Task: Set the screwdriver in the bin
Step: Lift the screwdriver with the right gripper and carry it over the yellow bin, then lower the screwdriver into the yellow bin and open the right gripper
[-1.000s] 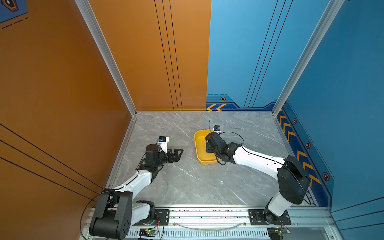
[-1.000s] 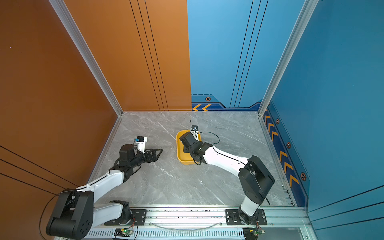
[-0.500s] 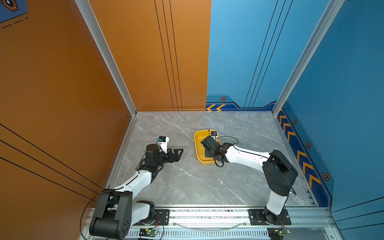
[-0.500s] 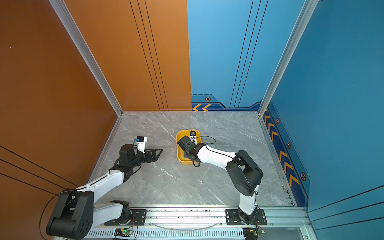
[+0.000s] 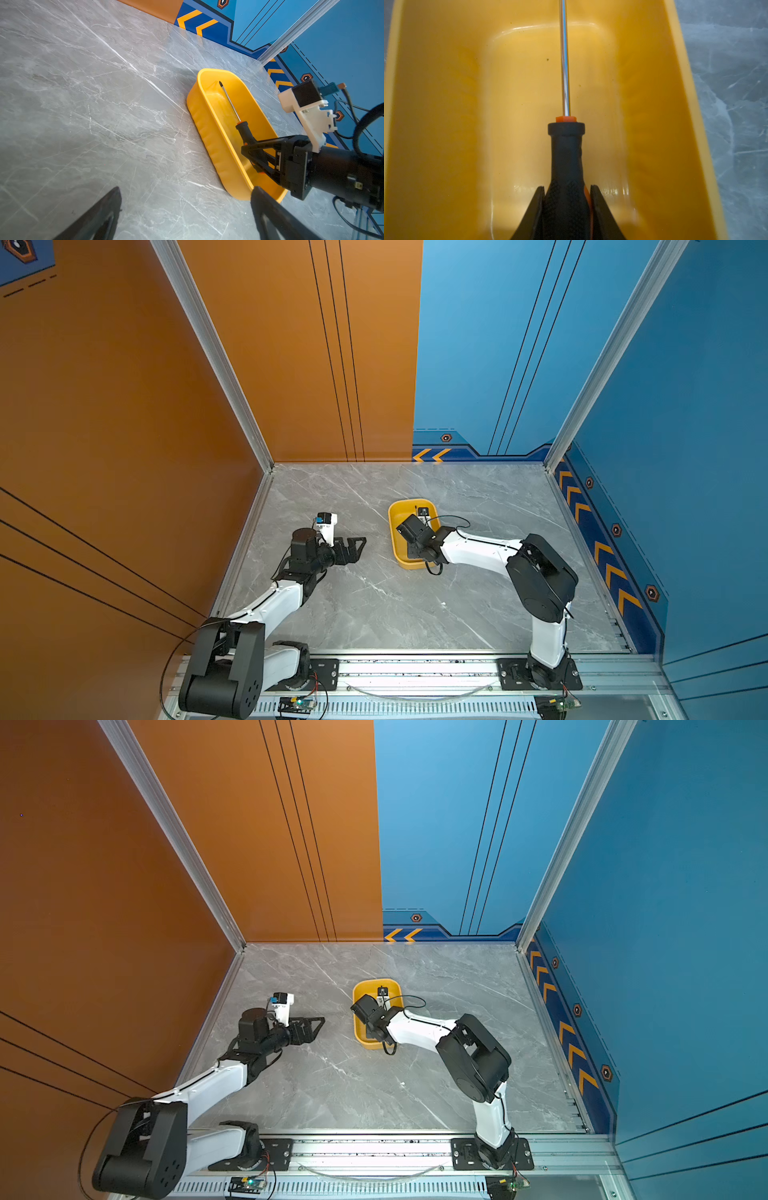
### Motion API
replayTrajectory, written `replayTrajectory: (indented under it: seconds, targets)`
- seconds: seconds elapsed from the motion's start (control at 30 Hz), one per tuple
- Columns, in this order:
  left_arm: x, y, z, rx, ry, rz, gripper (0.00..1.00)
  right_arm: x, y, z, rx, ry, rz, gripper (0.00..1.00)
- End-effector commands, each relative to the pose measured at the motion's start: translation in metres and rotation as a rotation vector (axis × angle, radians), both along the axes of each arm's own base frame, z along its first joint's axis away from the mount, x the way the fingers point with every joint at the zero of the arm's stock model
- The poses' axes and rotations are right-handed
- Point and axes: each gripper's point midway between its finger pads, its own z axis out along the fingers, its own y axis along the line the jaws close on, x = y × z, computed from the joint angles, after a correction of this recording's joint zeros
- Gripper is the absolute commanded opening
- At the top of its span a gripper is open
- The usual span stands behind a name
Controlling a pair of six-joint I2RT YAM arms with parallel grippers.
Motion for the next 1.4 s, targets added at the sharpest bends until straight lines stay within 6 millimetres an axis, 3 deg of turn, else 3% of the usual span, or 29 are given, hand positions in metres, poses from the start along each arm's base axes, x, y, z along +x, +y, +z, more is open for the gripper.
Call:
replayTrajectory:
  seconds: [0.0, 0.73, 1.37]
  targets:
    - [0.002, -0.002, 0.003, -0.019, 0.008, -0.011, 0.98, 0.003, 0.004, 0.002, 0.004, 0.008, -0.005, 0.0]
    - [0.004, -0.002, -0.002, -0.015, 0.024, -0.009, 0.98, 0.004, -0.001, -0.028, -0.023, 0.068, -0.017, 0.04]
    - [0.004, -0.002, -0.004, -0.016, 0.031, -0.011, 0.98, 0.006, -0.006, -0.032, -0.03, 0.087, -0.022, 0.33]
